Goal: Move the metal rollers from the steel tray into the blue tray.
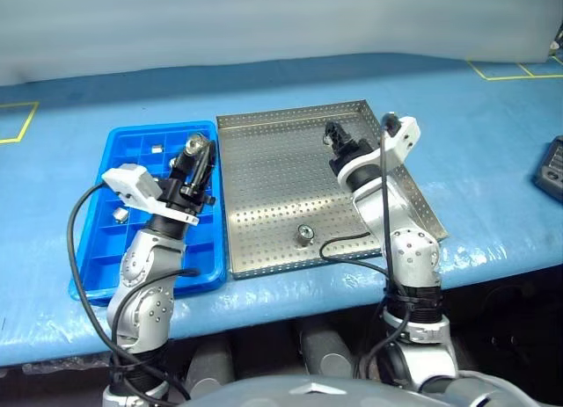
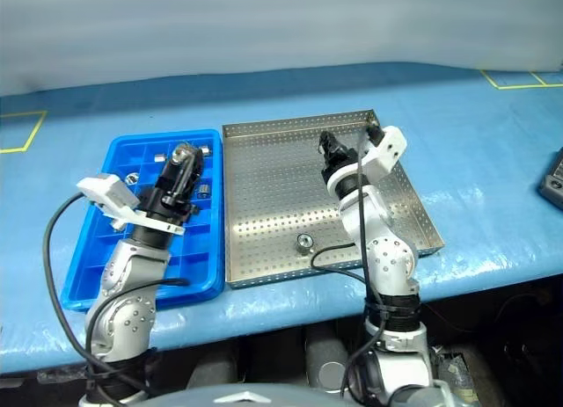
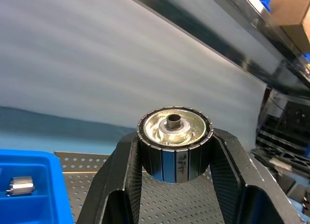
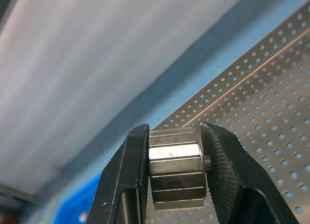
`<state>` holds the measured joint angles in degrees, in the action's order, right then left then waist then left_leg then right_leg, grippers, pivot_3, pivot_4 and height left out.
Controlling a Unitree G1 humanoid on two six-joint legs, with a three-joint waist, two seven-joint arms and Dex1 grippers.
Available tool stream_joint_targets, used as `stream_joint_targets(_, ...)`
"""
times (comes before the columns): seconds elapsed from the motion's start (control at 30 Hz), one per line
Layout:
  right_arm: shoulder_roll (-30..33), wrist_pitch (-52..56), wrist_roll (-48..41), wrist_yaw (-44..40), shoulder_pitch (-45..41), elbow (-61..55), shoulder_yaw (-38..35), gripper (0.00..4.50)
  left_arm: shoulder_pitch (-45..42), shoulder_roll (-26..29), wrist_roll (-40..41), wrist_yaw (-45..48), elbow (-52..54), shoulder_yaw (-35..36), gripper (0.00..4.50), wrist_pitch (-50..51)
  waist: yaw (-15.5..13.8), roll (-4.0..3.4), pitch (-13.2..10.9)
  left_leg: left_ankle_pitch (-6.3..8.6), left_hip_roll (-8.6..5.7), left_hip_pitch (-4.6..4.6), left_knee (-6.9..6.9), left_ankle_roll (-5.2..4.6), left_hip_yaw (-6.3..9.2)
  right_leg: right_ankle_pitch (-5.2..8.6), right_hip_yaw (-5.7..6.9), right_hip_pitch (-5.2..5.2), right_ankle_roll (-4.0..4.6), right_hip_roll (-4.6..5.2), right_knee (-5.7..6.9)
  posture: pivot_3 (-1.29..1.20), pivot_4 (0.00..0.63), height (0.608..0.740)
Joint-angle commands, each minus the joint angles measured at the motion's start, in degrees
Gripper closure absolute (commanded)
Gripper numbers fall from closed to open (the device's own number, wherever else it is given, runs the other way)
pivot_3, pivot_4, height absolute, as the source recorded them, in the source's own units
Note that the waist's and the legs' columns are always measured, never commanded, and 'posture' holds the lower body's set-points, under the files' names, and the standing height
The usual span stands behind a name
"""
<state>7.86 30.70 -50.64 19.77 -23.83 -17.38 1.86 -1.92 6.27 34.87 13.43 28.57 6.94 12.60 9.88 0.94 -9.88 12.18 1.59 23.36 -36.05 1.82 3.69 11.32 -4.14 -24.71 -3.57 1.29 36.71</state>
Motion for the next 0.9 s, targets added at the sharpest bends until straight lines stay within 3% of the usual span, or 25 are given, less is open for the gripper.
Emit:
stream_joint_targets(0.03, 1.64, 1.55, 5.76, -5.50, -1.33, -4.96, 4.62, 3.20, 0.37, 2.42, 0.72, -1.92, 5.77, 2.69, 2.80, 1.51, 0.00, 0.00, 0.00, 0.00, 0.01, -0.01, 0.01, 0.00, 0.01, 0.00, 0.00, 0.00, 0.00, -0.02, 0.01, -0.11, 0.150, 0.740)
stream_joint_targets(0.3, 2.22, 3.78, 13.31, -12.44, -1.63, -5.13, 7.52, 3.20, 9.54, 14.75, -2.01, -0.78, 10.09, 8.21, 2.80, 7.86, -0.84, 0.01, 0.00, 0.00, 0.05, -0.07, 0.02, 0.00, 0.00, 0.03, -0.02, 0.01, 0.05, -0.04, 0.05, -0.08, 0.150, 0.740)
stream_joint_targets(0.43, 1.97, 4.24, 17.07, -15.90, -1.72, -4.76, 9.51, 3.20, 15.41, 17.39, -3.49, -1.02, 10.87, 10.93, 2.80, 9.45, -1.69, 0.01, -0.01, 0.00, 0.05, -0.06, 0.05, 0.01, -0.02, 0.04, -0.02, -0.03, 0.06, -0.03, 0.03, -0.04, 0.150, 0.740)
stream_joint_targets(0.9, -4.33, 5.00, 24.23, -25.93, -3.40, 0.07, 14.48, 3.20, 31.00, 10.67, -6.54, -8.27, 18.50, 15.81, 2.80, 11.48, -6.96, 0.05, -0.02, 0.01, 0.07, -0.05, 0.07, 0.02, -0.01, 0.08, 0.08, -0.06, 0.14, 0.03, 0.03, 0.12, 0.150, 0.740)
